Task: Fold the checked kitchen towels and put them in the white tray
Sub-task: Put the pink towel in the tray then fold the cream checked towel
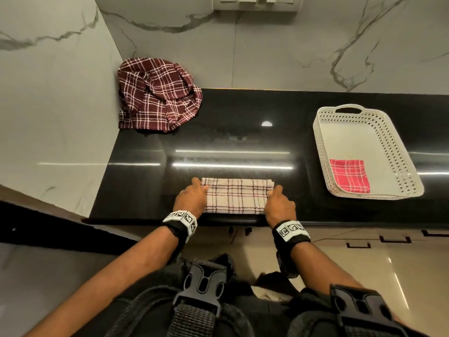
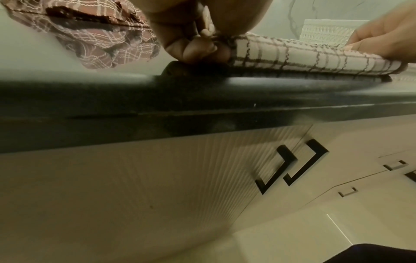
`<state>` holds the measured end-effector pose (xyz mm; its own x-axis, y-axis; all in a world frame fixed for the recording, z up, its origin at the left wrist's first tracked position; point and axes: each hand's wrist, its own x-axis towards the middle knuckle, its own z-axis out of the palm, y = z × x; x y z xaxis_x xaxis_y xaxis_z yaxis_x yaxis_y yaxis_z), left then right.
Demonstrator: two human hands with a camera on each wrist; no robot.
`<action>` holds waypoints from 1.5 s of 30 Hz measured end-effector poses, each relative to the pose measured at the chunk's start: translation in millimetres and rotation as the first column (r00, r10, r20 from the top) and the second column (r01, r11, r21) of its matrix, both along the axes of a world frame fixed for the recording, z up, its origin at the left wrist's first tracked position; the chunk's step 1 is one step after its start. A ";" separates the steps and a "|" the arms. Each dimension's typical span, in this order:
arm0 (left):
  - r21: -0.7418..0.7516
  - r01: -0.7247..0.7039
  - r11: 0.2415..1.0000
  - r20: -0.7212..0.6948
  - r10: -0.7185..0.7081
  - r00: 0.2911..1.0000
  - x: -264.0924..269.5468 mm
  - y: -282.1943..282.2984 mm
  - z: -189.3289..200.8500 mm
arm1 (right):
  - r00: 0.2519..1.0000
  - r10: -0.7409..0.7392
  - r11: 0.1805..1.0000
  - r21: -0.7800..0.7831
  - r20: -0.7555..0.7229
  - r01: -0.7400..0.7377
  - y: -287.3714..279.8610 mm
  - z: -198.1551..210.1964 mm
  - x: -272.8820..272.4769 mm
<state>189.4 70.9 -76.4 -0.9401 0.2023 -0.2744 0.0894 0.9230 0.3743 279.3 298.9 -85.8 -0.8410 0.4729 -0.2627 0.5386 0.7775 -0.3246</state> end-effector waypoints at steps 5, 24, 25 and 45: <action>-0.023 -0.001 1.000 -0.009 0.000 1.000 -2.6 1.6 2.8 | 1.000 0.017 1.000 -0.010 -0.008 -0.017 5.4 2.4 -4.1; -0.326 0.437 0.839 -0.131 -0.497 0.858 20.1 6.5 -41.3 | 0.745 0.628 0.752 0.072 0.226 -0.656 20.3 -16.1 -22.3; -0.332 0.438 0.835 -0.129 -0.501 0.856 20.8 5.3 -41.9 | 0.768 0.600 0.777 0.066 0.221 -0.626 29.3 -16.6 -22.8; -0.233 0.577 0.783 -0.171 -0.617 0.768 16.6 7.5 -8.4 | 0.828 0.560 0.820 0.137 0.006 -0.555 -2.2 6.1 22.7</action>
